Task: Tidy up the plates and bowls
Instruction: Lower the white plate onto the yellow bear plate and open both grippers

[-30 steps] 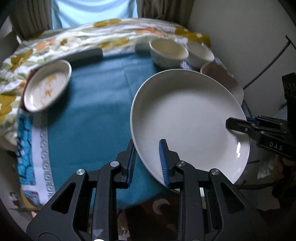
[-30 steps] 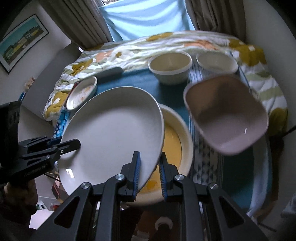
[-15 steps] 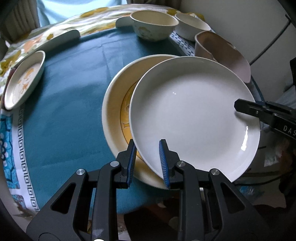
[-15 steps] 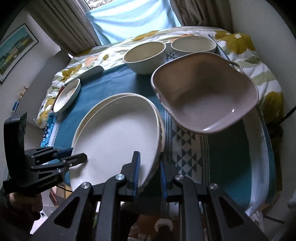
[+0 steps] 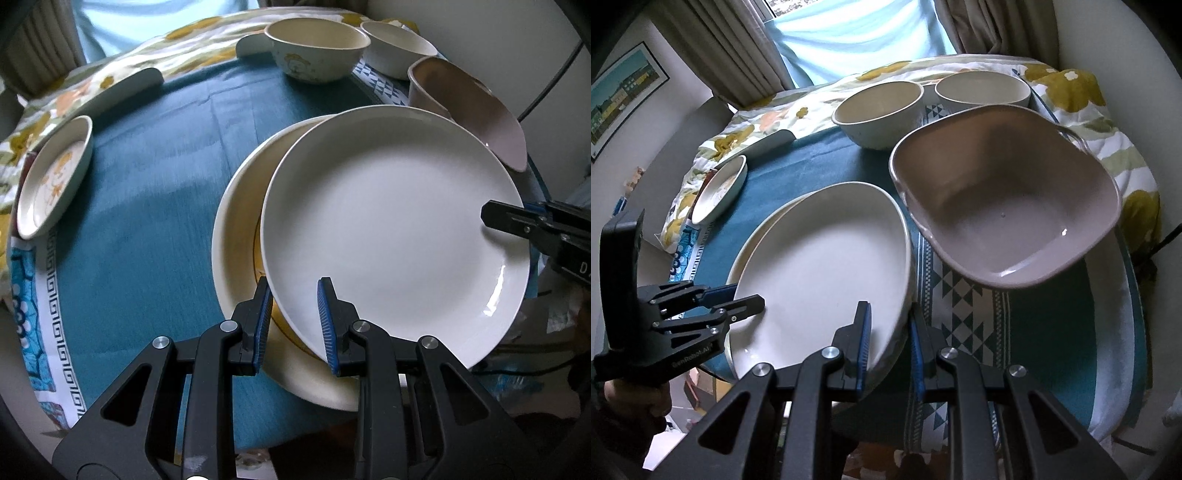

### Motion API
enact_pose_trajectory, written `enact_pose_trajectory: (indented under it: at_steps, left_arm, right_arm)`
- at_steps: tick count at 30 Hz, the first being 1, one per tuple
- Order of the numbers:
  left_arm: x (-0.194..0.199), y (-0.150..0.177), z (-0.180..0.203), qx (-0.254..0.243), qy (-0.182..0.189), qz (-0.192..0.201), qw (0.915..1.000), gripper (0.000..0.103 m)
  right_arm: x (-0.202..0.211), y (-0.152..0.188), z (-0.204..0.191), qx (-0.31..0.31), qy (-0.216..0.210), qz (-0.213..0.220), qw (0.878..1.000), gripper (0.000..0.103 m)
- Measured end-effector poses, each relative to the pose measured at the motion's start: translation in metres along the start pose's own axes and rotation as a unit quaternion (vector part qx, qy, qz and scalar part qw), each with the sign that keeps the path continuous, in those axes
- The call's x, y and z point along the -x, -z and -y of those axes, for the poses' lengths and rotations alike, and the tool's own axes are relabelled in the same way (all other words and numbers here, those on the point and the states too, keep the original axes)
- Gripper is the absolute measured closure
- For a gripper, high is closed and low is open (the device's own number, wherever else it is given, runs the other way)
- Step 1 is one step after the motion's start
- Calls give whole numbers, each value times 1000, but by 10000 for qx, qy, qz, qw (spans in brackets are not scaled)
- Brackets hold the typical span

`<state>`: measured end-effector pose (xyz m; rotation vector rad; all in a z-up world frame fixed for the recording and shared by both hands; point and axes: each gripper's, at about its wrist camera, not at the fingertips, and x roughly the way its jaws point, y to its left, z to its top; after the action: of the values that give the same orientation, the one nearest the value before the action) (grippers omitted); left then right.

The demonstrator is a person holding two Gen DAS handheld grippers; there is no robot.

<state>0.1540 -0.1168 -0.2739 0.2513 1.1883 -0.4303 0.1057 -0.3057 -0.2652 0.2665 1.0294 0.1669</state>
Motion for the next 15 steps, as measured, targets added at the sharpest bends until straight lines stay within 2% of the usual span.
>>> enact_pose_trajectory:
  at_steps: [7, 10, 15]
  left_arm:
    - [-3, -6, 7, -183, -370, 36, 9991, 81]
    - [-3, -7, 13, -377, -698, 97, 9968, 81]
    - [-1, -3, 17, -519, -1027, 150, 9932, 81]
  right_arm:
    - [-3, 2, -3, 207, 225, -45, 9995, 85]
    - [-3, 4, -7, 343, 329, -23, 9989, 85]
    - [-3, 6, -14, 537, 486, 21, 9974, 85]
